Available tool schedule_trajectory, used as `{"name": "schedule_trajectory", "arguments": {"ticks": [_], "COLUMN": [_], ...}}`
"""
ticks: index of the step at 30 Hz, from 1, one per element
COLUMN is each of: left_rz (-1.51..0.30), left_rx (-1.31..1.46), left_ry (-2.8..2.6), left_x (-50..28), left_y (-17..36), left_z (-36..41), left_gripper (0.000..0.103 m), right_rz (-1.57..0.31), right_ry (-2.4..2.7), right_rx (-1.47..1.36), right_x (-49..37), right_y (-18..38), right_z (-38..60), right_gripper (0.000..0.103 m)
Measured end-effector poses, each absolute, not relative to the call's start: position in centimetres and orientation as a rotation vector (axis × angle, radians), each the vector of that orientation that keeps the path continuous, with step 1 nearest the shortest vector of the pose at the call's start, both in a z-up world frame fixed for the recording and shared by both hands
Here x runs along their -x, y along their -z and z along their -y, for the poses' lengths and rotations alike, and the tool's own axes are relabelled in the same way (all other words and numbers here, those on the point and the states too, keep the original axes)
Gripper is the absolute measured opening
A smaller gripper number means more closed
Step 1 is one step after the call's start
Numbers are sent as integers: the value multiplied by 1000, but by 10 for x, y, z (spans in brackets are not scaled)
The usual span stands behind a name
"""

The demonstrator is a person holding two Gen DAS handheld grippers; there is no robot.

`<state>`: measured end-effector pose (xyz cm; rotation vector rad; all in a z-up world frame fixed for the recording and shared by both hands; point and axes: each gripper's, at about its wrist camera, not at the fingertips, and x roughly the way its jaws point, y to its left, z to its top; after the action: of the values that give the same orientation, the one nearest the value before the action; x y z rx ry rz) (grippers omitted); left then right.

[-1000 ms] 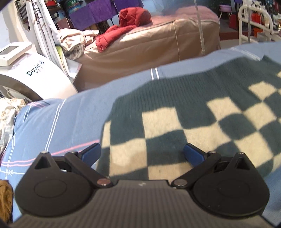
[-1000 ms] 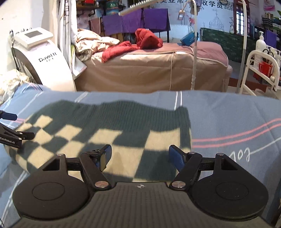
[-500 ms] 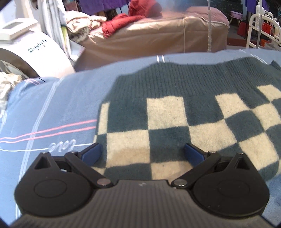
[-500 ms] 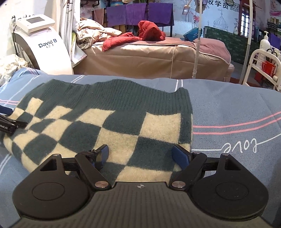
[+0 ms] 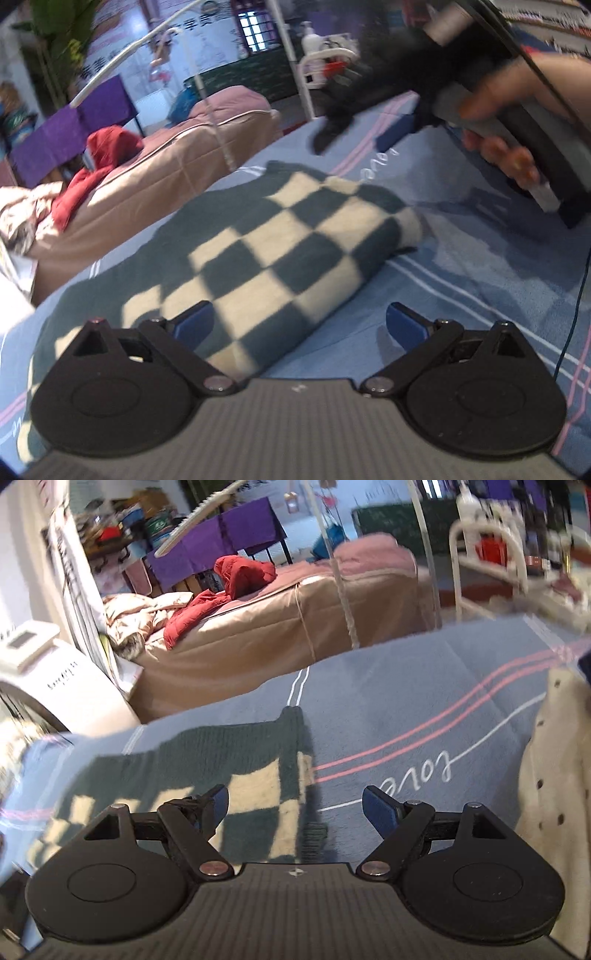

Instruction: Fold small clothes

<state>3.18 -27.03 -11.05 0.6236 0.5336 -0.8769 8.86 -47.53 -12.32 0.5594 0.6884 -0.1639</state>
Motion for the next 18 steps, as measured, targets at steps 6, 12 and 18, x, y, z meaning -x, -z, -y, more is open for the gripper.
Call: {"name": "schedule_trajectory", "arguments": {"ticks": [6,12,18], "left_rz": [-477,-331,-279], "left_rx": [-834,-975,-1073], "left_ry": [882,839,819], "left_x": [-20,-10,-4], "left_y": [139,160,179], "left_z": [324,364,397], "left_gripper": [78,70,49], "right_rz": [-753,-750,-746], "right_ry": [107,107,106], "right_rx": [-733,-832,-875], "right_x": [-110,-114,-111], "right_y": [139,148,149], "right_z": [495,505,506], "right_gripper": [103,103,103]}}
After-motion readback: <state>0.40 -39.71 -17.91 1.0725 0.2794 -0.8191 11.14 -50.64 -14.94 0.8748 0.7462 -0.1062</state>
